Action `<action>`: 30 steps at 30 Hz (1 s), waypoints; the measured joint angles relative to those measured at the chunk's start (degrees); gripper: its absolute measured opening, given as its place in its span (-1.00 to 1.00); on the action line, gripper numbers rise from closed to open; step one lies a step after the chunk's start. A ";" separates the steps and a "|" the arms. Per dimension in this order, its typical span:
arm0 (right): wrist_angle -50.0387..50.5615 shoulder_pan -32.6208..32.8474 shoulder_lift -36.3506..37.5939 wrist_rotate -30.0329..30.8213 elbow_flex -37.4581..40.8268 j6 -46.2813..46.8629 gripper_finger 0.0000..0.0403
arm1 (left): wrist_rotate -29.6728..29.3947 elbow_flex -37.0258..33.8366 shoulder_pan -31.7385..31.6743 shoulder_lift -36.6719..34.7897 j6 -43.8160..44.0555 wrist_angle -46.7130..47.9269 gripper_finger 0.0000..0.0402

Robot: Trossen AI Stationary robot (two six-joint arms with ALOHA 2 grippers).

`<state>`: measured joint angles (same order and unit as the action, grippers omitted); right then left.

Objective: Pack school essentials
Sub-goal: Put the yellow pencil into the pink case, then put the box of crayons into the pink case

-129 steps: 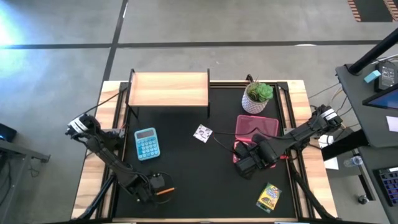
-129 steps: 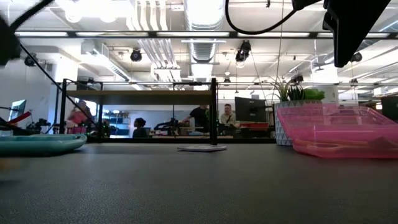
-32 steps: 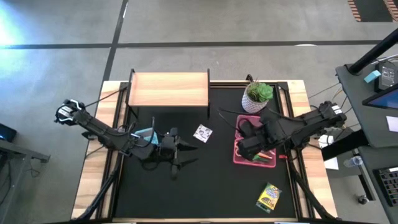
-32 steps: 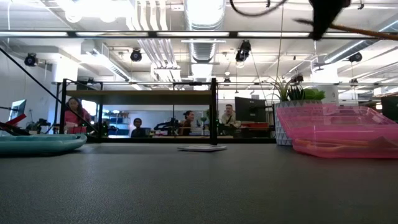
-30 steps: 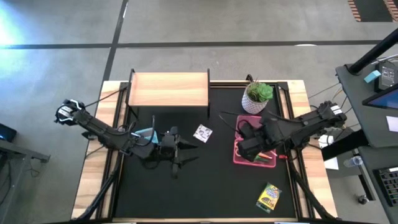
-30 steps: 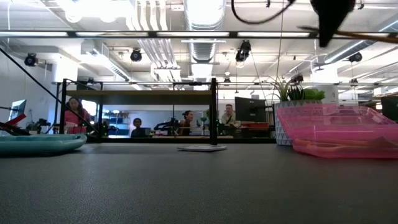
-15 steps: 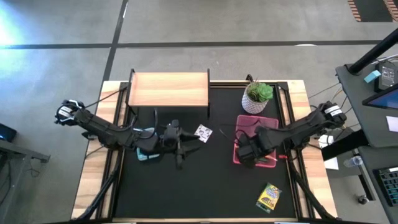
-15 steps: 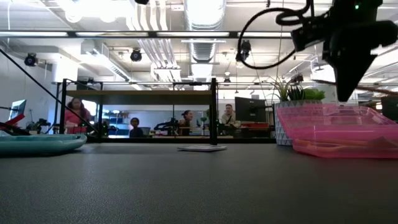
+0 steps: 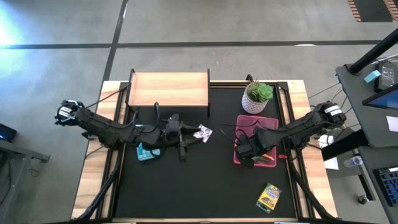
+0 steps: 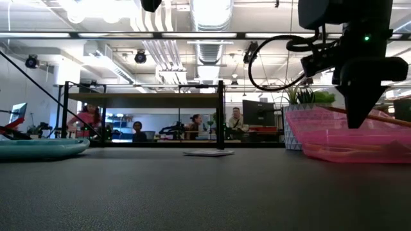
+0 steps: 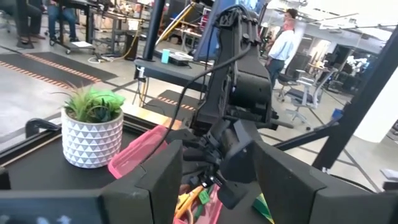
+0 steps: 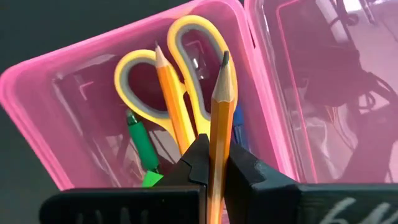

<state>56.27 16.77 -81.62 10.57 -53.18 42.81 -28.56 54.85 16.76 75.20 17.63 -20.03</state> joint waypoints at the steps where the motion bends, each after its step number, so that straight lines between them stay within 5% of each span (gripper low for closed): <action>1: 0.00 0.03 0.00 -0.04 0.11 0.00 -0.94 | 0.02 0.00 -0.26 0.00 0.00 0.00 -0.10; 8: -0.81 0.05 0.00 -0.02 0.12 0.18 -0.87 | 0.37 0.00 -2.16 0.00 -0.02 0.00 -0.10; 17: -1.09 0.05 0.00 -0.08 0.10 5.65 -0.36 | 2.86 0.00 -4.73 -0.02 -0.04 0.00 -0.10; 24: 0.88 0.07 0.14 -5.57 -1.09 23.82 -0.02 | 3.40 0.00 -5.92 -0.01 -0.04 0.00 -0.10; 30: 1.29 3.27 0.20 -12.12 -2.47 38.52 0.05 | 3.50 0.00 -5.95 -0.02 -0.04 0.02 -0.10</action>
<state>57.56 20.05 -81.43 -1.56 -55.65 81.33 -25.06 54.85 10.82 75.18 17.59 -20.02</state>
